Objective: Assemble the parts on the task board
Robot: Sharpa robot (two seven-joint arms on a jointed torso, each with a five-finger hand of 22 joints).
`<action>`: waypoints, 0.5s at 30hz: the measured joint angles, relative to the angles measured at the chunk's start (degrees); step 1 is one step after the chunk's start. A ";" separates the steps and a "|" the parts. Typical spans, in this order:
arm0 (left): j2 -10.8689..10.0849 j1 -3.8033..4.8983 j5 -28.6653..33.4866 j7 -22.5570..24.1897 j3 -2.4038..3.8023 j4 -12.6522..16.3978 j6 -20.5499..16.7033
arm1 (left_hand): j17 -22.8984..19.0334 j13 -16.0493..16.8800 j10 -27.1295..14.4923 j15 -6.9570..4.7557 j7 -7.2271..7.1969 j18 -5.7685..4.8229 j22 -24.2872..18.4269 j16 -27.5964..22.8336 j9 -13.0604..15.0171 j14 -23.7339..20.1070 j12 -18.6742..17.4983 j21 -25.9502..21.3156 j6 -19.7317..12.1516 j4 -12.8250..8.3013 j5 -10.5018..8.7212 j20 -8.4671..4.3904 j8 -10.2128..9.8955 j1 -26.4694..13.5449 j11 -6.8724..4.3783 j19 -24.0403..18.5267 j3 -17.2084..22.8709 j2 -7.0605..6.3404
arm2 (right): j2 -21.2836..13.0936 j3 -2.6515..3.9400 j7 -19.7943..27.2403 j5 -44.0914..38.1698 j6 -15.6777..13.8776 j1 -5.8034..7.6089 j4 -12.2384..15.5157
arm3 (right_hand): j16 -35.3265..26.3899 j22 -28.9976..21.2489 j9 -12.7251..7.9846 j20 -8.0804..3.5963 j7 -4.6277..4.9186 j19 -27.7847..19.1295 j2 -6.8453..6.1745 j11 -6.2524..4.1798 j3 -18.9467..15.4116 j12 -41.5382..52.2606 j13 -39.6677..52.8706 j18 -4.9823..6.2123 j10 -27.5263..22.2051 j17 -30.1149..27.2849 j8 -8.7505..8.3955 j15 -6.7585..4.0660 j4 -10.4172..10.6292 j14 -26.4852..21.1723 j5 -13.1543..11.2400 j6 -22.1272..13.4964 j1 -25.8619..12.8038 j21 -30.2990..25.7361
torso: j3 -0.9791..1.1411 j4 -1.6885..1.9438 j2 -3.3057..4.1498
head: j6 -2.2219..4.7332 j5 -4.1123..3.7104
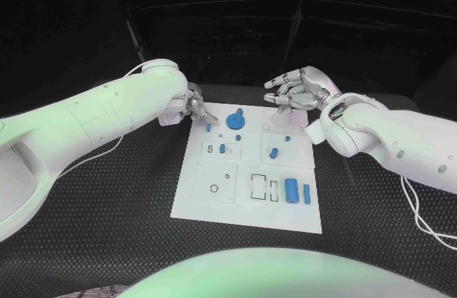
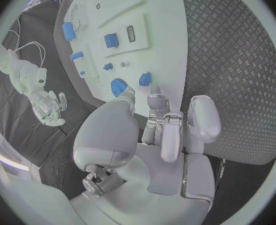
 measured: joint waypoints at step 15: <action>0.59 -0.28 -0.07 -0.03 -0.22 -0.70 1.48 | 0.00 -0.12 0.21 0.00 0.01 0.00 0.17 0.00 -0.26 0.00 0.00 0.00 0.38 -0.30 0.00 0.00 0.00 0.84 -0.21 0.00 -0.30 0.84 | 0.25 0.00 0.03 0.01 0.15 0.00 -0.13 | 0.00 -0.06 0.00 0.00 0.00 0.00 0.00 0.00 0.00 0.00 -0.04 -0.01 0.00 0.15 0.00 0.00 0.00 0.00 0.00 0.00 0.00 0.00 | 0.02 0.00 0.01 | -0.23 -0.16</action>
